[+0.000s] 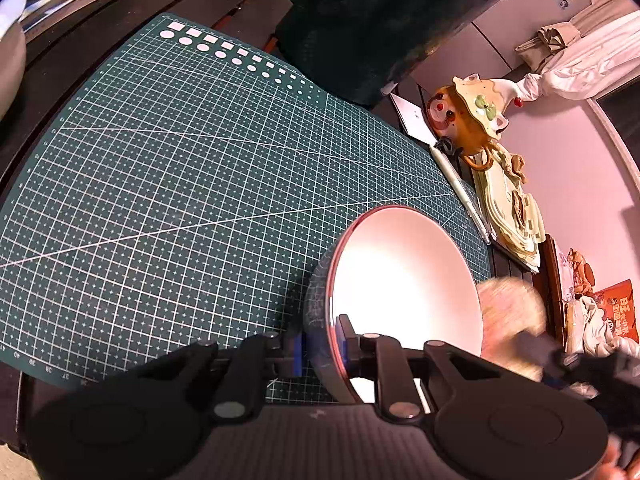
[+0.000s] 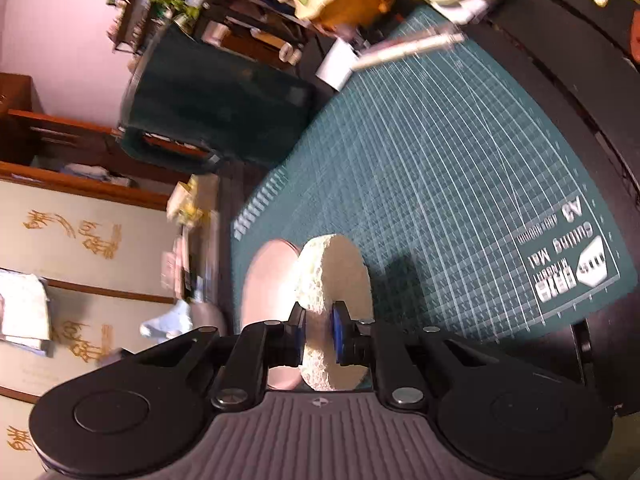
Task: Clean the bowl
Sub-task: 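Scrub the bowl's outer base with the right gripper's sponge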
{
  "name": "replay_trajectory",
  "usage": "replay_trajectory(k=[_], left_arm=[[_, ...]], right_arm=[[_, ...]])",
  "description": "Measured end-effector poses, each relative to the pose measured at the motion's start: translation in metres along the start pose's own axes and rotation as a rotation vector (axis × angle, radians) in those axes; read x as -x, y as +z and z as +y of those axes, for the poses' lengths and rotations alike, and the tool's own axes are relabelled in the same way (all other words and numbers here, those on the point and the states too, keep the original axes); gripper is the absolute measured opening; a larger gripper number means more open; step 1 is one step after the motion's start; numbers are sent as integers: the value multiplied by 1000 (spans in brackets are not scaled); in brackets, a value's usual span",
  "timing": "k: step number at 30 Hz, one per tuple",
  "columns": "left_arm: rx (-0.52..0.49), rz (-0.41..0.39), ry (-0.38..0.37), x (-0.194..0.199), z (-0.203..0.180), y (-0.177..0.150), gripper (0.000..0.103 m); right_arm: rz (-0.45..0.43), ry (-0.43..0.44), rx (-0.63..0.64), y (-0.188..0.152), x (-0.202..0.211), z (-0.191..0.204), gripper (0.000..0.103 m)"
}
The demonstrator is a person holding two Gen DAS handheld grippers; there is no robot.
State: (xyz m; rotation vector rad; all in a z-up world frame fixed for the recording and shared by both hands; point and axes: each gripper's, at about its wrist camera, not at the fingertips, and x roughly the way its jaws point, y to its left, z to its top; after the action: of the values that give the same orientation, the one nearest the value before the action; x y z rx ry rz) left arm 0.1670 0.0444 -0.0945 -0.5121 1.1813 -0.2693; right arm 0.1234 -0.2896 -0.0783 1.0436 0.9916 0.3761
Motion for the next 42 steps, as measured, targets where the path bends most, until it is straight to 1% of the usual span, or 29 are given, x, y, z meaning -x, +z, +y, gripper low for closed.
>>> replay_trajectory(k=[3,6,9,11,12,14,29,31,34,35,39,41,42], left_arm=[[-2,0,0,0,0,0,17],[0,0,-1,0,0,0,17],[2,-1,-3,0,1,-1,17],[2,0,-2,0,1,-1,17],[1,0,-1,0,0,-1,17],[0,0,0,0,-1,-1,17],[-1,-1,-2,-1,-3,-1,17],[5,-1,-4,-1,-3,-1,18],[3,0,-5,-1,-1,-2,18],[1,0,-3,-1,-2,-1,18],[3,-2,-3,0,-2,-3,18],[7,-1,-4,0,-3,-2,18],[8,-1,-4,0,-3,-1,18]], right_arm=[[-3,4,-5,0,0,-1,13],[48,-53,22,-10,-14,-3,13],[45,-58,29,-6,-10,0,13],[17,-19,0,0,-2,-1,13],[-13,5,-16,4,4,-2,13],[-14,1,-16,3,4,-4,13],[75,-87,64,-12,-15,-1,14],[76,-97,80,-11,-13,2,14],[24,-36,25,0,1,0,13],[25,-36,23,0,0,-1,13],[38,-47,26,-4,-4,-4,14],[70,-90,73,-11,-13,0,14],[70,-93,77,-11,-13,1,14]])
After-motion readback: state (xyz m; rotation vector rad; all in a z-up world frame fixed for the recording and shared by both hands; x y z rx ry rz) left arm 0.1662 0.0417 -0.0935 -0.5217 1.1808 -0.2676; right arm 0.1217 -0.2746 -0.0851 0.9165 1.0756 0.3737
